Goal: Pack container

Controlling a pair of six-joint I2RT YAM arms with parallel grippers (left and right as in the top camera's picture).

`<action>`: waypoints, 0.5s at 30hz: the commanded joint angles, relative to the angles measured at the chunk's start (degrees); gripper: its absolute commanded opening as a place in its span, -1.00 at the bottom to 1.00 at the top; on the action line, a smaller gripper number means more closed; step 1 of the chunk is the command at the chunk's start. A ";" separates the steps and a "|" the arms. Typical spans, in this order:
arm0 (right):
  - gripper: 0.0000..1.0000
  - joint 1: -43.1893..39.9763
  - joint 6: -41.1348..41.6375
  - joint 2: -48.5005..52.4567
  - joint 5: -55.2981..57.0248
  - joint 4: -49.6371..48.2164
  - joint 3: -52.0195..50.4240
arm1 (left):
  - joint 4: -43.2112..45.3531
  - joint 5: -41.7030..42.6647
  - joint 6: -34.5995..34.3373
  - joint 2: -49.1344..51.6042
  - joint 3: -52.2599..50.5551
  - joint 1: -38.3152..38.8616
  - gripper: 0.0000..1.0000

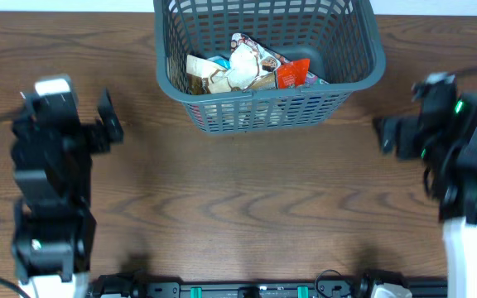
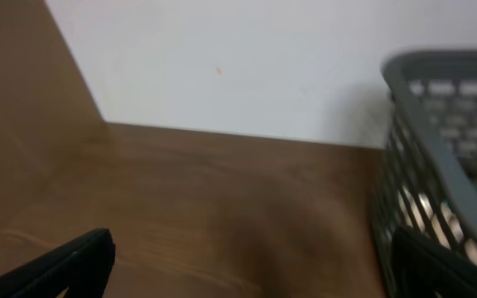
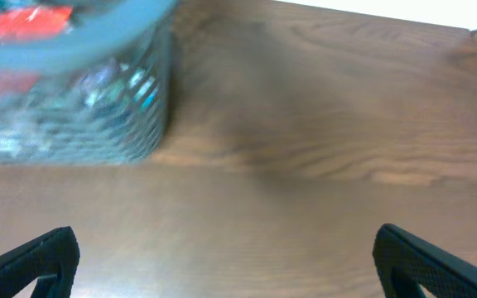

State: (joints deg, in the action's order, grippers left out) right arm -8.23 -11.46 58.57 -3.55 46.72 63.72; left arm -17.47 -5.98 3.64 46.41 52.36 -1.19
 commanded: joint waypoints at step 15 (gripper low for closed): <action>0.98 7.56 5.31 -36.28 0.15 3.96 -19.08 | -4.87 9.88 -2.03 -30.80 -23.04 -0.07 0.97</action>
State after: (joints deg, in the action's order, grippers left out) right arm -1.19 -7.64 23.44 -3.16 50.09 45.36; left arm -21.67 2.87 2.31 17.47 29.61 -1.19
